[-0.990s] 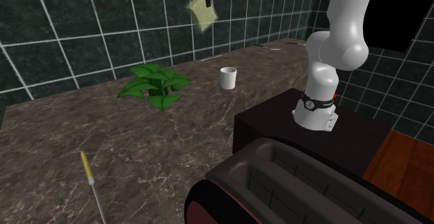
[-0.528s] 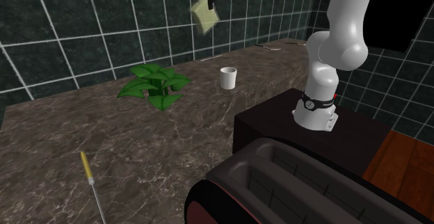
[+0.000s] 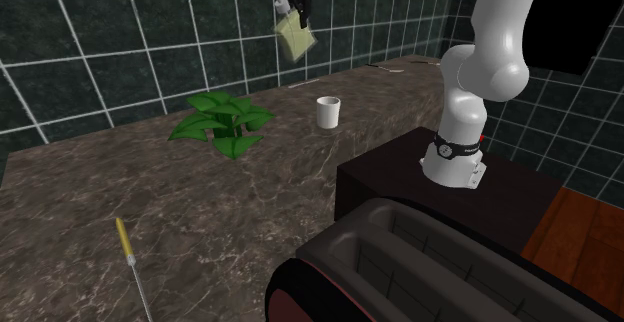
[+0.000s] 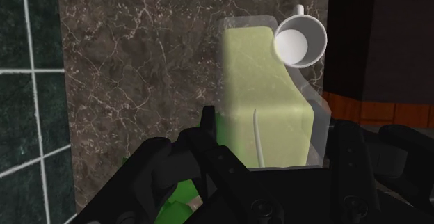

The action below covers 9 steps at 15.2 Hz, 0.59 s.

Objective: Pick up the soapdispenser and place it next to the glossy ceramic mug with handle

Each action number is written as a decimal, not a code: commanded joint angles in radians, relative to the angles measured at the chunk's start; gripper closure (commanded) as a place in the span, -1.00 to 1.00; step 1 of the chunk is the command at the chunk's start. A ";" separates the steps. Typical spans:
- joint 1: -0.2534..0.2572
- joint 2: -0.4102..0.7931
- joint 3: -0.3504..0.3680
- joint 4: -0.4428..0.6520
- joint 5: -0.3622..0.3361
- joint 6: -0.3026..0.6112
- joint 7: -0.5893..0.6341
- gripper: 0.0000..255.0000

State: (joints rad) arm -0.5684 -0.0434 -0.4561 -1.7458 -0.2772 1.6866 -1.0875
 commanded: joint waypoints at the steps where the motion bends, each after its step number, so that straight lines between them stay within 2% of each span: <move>1: 0.000 -0.002 0.000 -0.029 -0.002 0.027 0.007 1.00; 9: -0.003 0.000 -0.004 -0.134 -0.007 0.131 0.031 1.00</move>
State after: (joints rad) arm -0.5714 -0.0424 -0.4598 -1.8655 -0.2830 1.8043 -1.0602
